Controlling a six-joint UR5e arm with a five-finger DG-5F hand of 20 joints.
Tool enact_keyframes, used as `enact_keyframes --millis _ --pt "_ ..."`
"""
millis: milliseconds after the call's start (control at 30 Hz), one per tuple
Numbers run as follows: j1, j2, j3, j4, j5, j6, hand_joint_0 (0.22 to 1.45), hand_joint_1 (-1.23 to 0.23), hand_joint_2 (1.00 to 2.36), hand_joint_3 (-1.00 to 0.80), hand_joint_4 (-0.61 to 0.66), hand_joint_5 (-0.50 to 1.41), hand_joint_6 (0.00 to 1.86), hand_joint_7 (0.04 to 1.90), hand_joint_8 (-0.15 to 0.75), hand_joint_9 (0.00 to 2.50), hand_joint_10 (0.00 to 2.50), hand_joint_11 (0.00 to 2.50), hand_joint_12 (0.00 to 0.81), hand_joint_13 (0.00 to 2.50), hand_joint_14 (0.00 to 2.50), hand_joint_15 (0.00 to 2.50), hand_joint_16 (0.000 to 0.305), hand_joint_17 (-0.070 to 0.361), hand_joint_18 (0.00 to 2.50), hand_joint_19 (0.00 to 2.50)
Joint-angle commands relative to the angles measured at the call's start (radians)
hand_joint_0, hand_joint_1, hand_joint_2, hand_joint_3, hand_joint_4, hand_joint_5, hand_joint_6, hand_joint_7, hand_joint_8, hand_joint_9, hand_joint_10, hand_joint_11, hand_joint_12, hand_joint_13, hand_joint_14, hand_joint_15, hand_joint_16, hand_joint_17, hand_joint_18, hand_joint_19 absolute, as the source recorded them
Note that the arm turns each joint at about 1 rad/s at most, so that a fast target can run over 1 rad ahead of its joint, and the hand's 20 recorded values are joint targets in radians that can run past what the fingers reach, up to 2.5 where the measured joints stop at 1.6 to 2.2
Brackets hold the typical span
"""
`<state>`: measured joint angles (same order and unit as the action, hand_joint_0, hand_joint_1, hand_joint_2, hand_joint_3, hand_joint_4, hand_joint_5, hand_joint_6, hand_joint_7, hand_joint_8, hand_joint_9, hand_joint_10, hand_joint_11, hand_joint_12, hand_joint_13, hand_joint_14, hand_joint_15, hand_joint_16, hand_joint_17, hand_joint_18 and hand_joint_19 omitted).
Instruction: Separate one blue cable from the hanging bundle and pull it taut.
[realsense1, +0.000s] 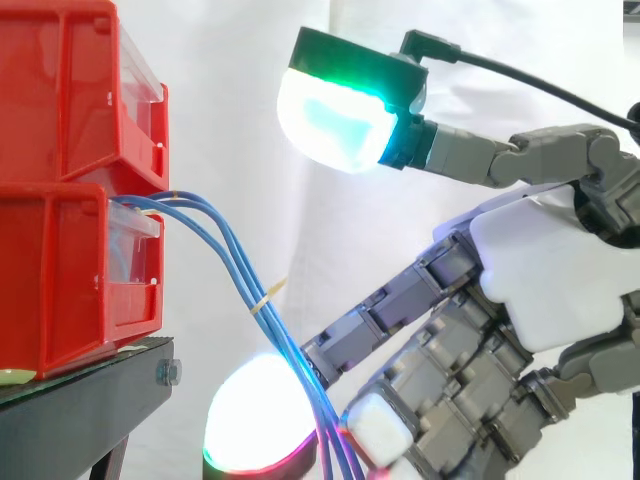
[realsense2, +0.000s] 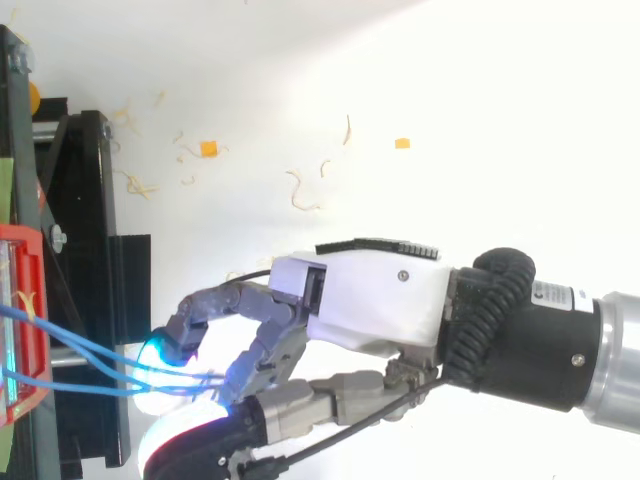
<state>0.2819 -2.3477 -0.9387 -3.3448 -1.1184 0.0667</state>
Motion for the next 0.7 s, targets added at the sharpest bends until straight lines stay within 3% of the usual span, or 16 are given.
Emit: enact_keyframes --millis 0,167,367,500,667 --pt "-0.006 0.001 0.012 0.002 -0.001 0.002 0.37 -0.56 1.00 -0.50 0.28 -0.11 0.50 0.82 0.315 1.07 0.01 0.52 0.366 0.94 0.02 0.55 0.048 0.108 0.86 0.45" --pt "-0.009 0.001 0.028 0.002 0.000 -0.001 0.40 -0.75 1.00 -0.50 0.34 -0.03 0.50 0.99 0.287 1.26 0.02 0.59 0.337 1.07 0.02 0.60 0.049 0.109 0.97 0.52" --pt "-0.009 -0.001 0.028 0.002 0.000 -0.002 0.48 -0.76 1.00 -0.50 0.19 0.07 0.50 1.09 0.187 1.69 0.02 0.67 0.271 1.28 0.02 0.65 0.039 0.089 1.03 0.61" --pt "-0.009 -0.001 0.028 0.002 0.000 -0.001 0.48 -0.58 1.00 -0.50 0.16 0.10 0.50 1.08 0.168 1.89 0.02 0.64 0.261 1.39 0.02 0.68 0.040 0.090 1.08 0.63" --pt "-0.009 -0.001 0.028 0.002 0.000 -0.002 0.46 -0.31 1.00 -0.50 0.22 0.11 0.50 1.08 0.171 1.93 0.02 0.57 0.270 1.45 0.02 0.67 0.045 0.102 1.15 0.64"
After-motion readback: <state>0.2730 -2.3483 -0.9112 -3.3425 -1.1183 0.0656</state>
